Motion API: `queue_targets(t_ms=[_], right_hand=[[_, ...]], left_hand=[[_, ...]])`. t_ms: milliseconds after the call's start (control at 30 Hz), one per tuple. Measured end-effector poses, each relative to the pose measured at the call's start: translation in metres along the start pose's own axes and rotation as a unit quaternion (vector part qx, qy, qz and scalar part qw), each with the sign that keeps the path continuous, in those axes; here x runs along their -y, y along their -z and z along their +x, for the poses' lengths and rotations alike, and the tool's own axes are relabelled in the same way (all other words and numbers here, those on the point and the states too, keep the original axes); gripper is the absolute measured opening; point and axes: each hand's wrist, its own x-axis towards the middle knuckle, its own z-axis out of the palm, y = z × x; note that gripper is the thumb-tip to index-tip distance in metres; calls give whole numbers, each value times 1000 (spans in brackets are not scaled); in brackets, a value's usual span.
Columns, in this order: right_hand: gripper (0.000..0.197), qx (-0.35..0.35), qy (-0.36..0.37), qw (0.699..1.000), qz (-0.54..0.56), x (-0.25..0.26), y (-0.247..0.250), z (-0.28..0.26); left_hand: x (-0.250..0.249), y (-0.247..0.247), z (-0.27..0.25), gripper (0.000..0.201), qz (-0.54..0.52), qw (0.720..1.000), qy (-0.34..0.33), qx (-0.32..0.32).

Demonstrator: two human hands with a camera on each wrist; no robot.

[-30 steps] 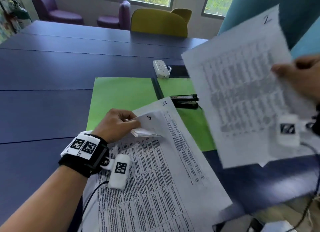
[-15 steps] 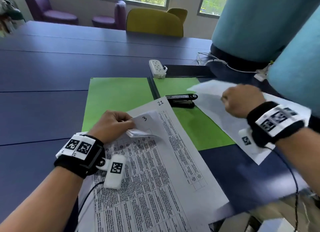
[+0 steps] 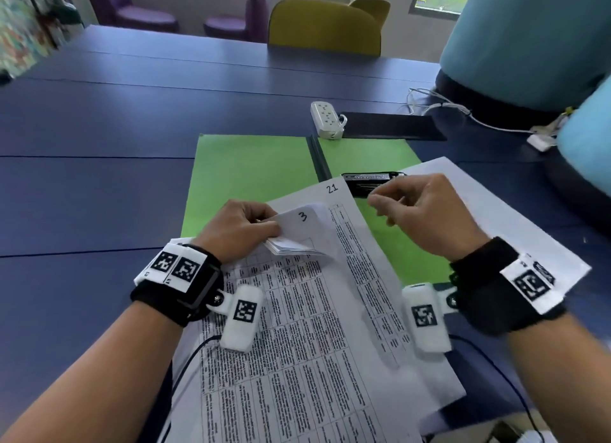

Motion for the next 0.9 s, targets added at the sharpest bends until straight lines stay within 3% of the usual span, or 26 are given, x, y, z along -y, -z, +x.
queue_targets(t_ms=[233, 367, 567, 667, 800, 900], right_hand=[[10, 97, 34, 994, 39, 11, -44, -20], [28, 112, 13, 993, 39, 5, -51, -20], [36, 79, 4, 996, 48, 6, -51, -19], [30, 90, 11, 996, 25, 4, -51, -18], [26, 93, 15, 995, 11, 3, -49, -19], [19, 109, 22, 994, 1, 3, -50, -19]], left_hand=[[2, 1, 1, 9, 2, 1000, 5, 7], [3, 0, 3, 8, 5, 1000, 6, 5], [2, -1, 0, 9, -8, 1000, -3, 0], [3, 0, 0, 5, -5, 1000, -3, 3], [5, 1, 2, 14, 6, 1000, -2, 5], [2, 0, 0, 7, 3, 1000, -2, 5]])
